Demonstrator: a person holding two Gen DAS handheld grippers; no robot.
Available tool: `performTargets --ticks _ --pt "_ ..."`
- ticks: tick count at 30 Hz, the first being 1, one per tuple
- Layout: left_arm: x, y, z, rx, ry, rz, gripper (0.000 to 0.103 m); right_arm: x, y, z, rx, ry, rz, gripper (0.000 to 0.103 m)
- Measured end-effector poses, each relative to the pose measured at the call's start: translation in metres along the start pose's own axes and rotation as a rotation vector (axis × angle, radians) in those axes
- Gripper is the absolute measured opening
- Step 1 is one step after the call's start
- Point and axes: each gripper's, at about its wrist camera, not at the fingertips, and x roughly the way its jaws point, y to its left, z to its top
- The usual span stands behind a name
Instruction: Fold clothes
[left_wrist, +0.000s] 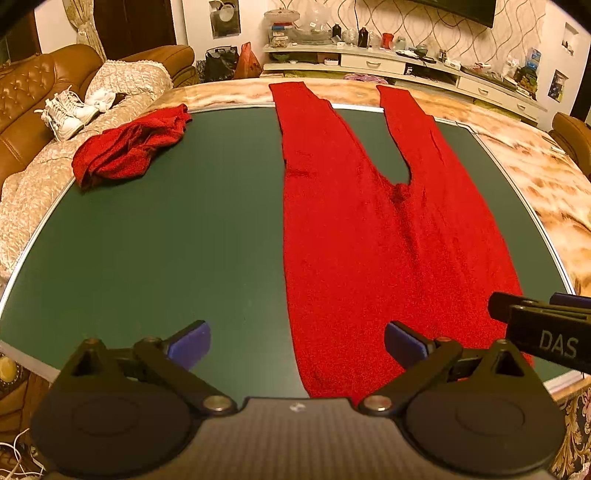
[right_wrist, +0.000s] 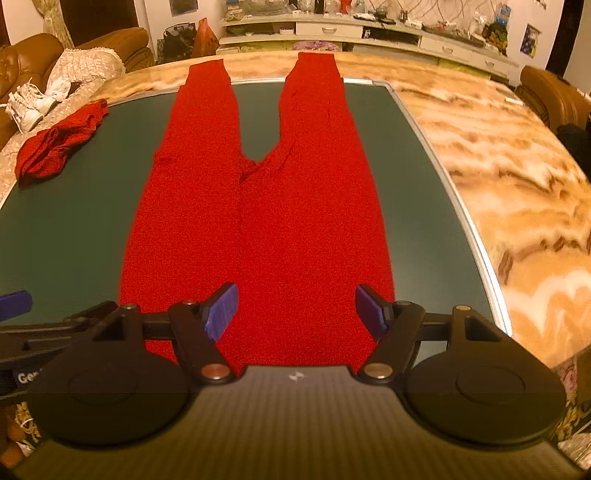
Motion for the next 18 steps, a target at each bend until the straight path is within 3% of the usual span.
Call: performTargets --ticks 11,18 --pt "-0.014 0.001 -0.039 -0.008 -0.023 -0.017 0.103 -0.007 -0.005 -0.039 0.042 0.006 0.029 0.078" --pt "-0.021 0.002 -0.06 -0.011 -0.03 -0.038 0.103 -0.016 -0.002 -0.06 0.021 -0.006 0.0 0.078"
